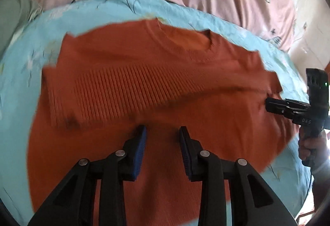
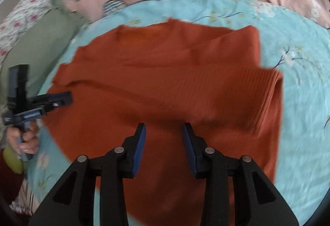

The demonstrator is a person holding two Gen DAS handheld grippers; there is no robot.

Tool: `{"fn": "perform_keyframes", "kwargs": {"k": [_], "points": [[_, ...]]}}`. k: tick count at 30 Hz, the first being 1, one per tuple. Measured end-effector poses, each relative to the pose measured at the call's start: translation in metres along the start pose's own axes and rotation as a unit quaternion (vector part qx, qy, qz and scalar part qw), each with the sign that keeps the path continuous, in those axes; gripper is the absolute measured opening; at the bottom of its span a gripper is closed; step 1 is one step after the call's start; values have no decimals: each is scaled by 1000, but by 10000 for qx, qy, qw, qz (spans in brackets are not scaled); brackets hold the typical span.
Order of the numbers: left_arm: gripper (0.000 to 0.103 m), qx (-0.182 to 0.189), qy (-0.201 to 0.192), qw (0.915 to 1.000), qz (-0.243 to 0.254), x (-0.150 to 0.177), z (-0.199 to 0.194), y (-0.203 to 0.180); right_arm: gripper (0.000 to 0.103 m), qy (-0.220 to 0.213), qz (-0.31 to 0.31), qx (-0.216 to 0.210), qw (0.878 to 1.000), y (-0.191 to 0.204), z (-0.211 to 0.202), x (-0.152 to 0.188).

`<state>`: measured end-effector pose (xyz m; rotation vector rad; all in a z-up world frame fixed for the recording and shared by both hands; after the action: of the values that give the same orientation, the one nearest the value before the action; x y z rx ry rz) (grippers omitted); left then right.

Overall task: Fold small clothes
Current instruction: 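Lay the hem over the body and open both grippers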

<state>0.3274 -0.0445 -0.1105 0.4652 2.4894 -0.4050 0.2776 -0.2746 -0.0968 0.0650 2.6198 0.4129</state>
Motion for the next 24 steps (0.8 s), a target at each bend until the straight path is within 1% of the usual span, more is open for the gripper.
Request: {"fn": "perform_keyframes", "kwargs": {"k": [1,2,4,6,7,8,10,11,13,16,17,20,22,23,24], "points": [[33,-41,-7,10000,-64,-10,3,6,39,-95,181,185,9996,-13,2,-13],[33,-185,-31,9996,-200,-26,9,18,38,-197,333,275,9989,-23,2,-23],[33,-453,-78,9981,-422,-48,15,38,38,-505,731,550,9945,-45,-2,-44],[34,-935,-141,9925,-778,-69,18,69,38,-868,1170,634,9873,-65,-14,-60],[34,-959,-191,9907,-950,-75,16,79,38,-999,1382,651,9832,-73,-20,-64],[34,-880,-326,9882,-1213,-79,10,91,39,-1092,1577,640,9793,-79,-26,-65],[34,-861,-441,9844,-1472,-75,0,102,39,-1233,1772,512,9751,-79,-40,-54],[34,-757,-530,9830,-1587,-67,-8,103,39,-1280,1785,461,9745,-75,-45,-48],[36,-650,-609,9823,-1646,-50,-20,97,39,-1330,1764,317,9748,-60,-52,-30],[36,-466,-639,9823,-1696,-10,-40,75,40,-1231,1826,50,9754,-38,-53,3],[36,-314,-653,9820,-1747,8,-50,63,40,-1198,1841,-17,9756,-32,-54,13],[36,-60,-680,9822,-1749,44,-73,37,40,-1147,1904,-223,9747,-15,-62,40],[41,46,-602,9839,-1684,68,-85,16,41,-1139,1905,-292,9746,-4,-66,53],[48,49,-568,9844,-1665,77,-89,10,41,-1163,1879,-296,9748,1,-69,58],[51,61,-539,9852,-1628,87,-94,2,42,-1180,1845,-283,9753,5,-71,62]]}}
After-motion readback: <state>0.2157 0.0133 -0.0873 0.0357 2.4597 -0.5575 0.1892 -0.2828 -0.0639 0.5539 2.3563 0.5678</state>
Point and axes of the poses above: each gripper's, at about its wrist camera, not at the fingertips, and z roughly the way its jaws point, y to its left, x to its underside, the point moved 7 cm from there along z, roughly the way its jaws point, and after that the axes turned 4 degrees about z, right-handed, at the moved point
